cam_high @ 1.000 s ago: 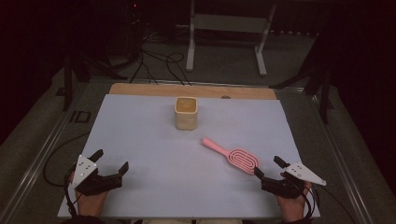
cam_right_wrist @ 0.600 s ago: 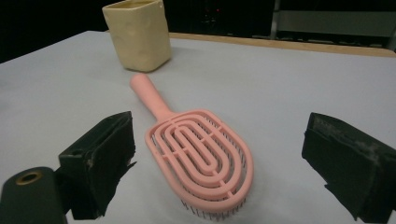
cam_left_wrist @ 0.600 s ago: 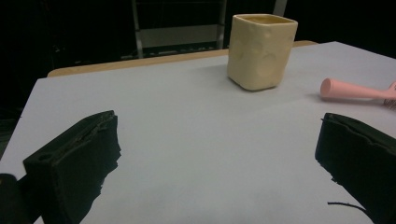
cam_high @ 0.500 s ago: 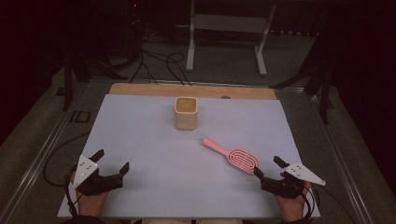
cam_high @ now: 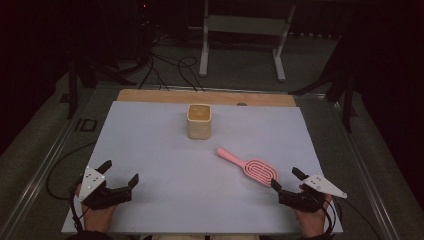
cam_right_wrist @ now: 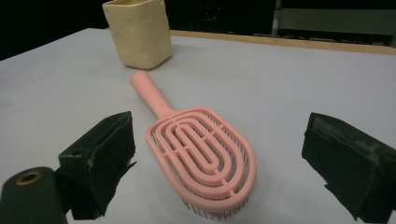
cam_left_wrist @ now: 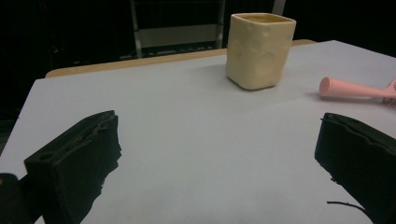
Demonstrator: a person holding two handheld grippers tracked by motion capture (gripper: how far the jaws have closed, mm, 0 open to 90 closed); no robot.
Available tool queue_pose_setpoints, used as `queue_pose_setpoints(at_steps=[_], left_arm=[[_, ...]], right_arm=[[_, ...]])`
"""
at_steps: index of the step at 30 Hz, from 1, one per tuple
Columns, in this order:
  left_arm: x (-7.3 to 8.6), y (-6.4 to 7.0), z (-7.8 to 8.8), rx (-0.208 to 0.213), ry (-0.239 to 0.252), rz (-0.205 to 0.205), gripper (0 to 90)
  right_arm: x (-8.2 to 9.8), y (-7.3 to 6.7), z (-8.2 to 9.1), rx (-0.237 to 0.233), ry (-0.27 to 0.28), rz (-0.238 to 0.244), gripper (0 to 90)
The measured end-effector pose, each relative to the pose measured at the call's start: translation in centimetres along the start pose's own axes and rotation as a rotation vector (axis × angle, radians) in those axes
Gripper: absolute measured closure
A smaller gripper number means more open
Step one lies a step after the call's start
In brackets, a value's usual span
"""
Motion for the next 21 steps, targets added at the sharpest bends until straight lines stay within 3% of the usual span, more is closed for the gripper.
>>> queue_pose_setpoints(at_steps=[21], left_arm=[[0.00,0.13,-0.06,0.002,-0.001,-0.004,0.7]], right_arm=[[0.07,-0.06,-0.10,-0.001,-0.005,0.007,9.2]])
Point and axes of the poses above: each handheld gripper's, and its own axes: z roughly backward along the jaws, x roughly out of its underside, y roughly to its right, the point moved 1 cm from there along -z, roughly forward along the jaws, and after that the axes turned 12 degrees about y, right-handed, at the moved point
